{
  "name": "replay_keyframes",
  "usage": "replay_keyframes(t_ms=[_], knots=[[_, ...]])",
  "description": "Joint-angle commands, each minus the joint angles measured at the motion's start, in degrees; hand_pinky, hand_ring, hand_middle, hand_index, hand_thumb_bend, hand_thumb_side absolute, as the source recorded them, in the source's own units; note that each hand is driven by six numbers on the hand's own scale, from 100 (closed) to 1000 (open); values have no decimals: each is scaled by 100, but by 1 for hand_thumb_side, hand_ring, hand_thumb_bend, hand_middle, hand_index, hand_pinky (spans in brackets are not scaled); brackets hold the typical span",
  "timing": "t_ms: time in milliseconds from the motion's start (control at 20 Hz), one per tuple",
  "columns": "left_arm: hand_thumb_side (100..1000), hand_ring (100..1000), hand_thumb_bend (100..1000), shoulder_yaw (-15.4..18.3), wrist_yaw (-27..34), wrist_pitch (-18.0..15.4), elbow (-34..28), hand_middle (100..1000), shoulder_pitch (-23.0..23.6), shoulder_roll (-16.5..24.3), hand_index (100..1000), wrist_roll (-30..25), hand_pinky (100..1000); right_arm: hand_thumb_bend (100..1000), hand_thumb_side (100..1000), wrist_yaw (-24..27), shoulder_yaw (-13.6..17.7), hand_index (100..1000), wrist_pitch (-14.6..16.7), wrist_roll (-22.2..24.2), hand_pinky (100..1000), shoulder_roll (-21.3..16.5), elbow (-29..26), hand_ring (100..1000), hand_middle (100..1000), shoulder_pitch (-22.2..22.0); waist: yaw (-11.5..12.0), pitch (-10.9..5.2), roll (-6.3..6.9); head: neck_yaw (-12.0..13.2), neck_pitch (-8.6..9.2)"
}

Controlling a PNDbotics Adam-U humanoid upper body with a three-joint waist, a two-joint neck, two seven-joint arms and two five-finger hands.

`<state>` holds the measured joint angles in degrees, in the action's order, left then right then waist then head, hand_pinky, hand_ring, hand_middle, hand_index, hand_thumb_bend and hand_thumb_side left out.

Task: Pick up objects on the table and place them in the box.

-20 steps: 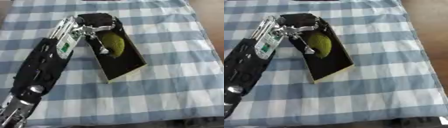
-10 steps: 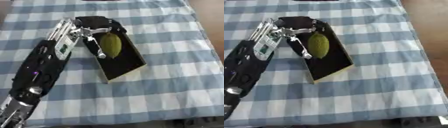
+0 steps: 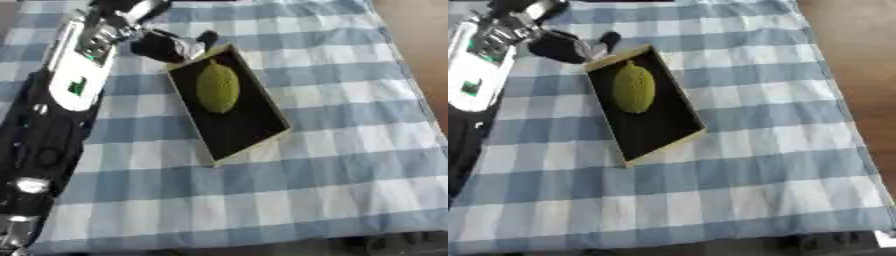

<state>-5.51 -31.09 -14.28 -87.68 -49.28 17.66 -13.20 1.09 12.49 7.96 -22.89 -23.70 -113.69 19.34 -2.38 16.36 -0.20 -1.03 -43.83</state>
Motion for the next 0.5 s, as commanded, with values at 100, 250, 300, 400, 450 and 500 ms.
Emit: replay_keyframes(t_ms=[100,250,300,400,450,500], knots=[[359,804,254,654,1195,477,-762,779,230,592,838,1296,748,100,585,-41,90,666,24,-62,781,-151,-90,647,608,43,45,-133,-34,-123,-24],[386,802,265,1017,1971,600,-1187,776,588,997,830,2068,744,100,584,-54,95,667,42,-77,781,-169,-90,647,609,53,87,-119,-53,-160,-14],[402,801,274,1112,2213,591,-1305,775,732,1152,827,2275,744,100,583,-60,101,668,51,-85,781,-181,-90,648,609,56,99,-111,-60,-173,-10],[409,797,303,1291,2656,503,-1494,772,1025,1433,824,2618,744,100,583,-73,113,669,72,-105,781,-205,-90,650,611,61,123,-94,-71,-205,-5],[415,798,309,1390,2858,419,-1581,772,1189,1570,824,2771,745,100,583,-78,117,669,83,-114,781,-213,-90,650,611,66,134,-84,-78,-222,-1],[415,799,319,1483,3034,326,-1656,773,1343,1689,823,2898,747,100,582,-83,118,670,93,-121,781,-218,-90,651,612,72,143,-74,-86,-238,7]])
